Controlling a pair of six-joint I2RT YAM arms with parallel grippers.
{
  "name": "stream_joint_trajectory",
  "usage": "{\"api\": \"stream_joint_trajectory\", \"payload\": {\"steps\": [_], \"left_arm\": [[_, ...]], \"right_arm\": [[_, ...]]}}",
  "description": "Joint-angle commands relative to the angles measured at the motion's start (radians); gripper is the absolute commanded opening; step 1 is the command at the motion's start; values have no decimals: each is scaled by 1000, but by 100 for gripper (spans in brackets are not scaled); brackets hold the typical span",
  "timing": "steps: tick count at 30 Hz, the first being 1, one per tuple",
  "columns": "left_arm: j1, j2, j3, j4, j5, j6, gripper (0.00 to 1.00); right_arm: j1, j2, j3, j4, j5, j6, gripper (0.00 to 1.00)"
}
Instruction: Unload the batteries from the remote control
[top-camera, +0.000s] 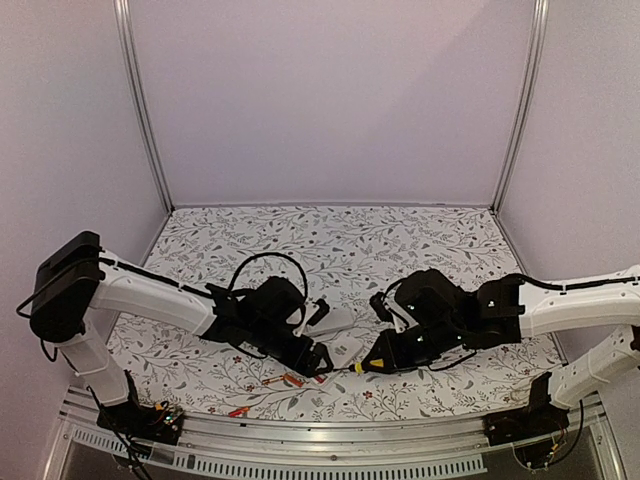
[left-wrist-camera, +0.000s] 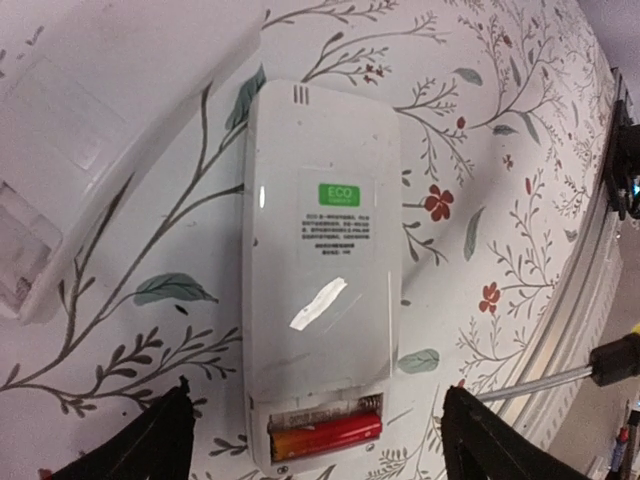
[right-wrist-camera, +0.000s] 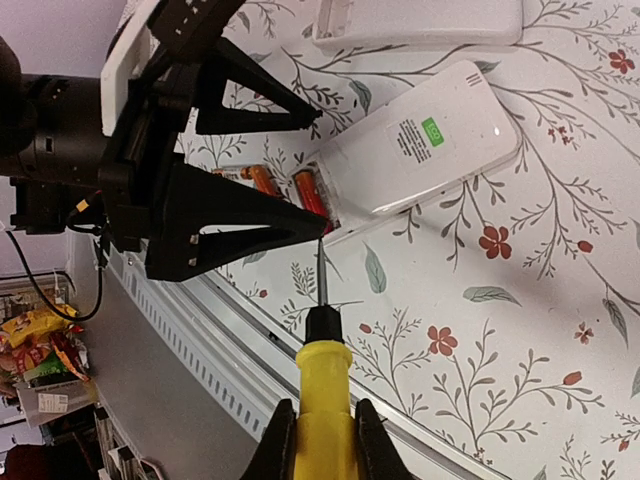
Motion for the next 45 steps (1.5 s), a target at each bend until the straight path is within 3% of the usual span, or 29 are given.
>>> {"api": "stream_joint_trajectory", "payload": {"steps": [1, 11, 21, 33, 45], "left_arm": [[15, -57, -42, 34, -19, 100, 86], [-103, -23, -60, 34, -117, 187, 85], [-151, 44, -23, -33, -214, 230, 76], [-170, 75, -12, -61, -277, 294, 54], [-169, 73, -38, -13, -238, 338, 49]], "right_arm": [[-50, -71, -36, -15, 9, -11, 0], [-173, -3, -5, 47, -217, -206, 0], [-213, 86, 6, 79, -333, -285, 0], [-253, 184, 23, 88, -410, -336, 0], [-276, 273, -53, 320, -545, -276, 0]]}}
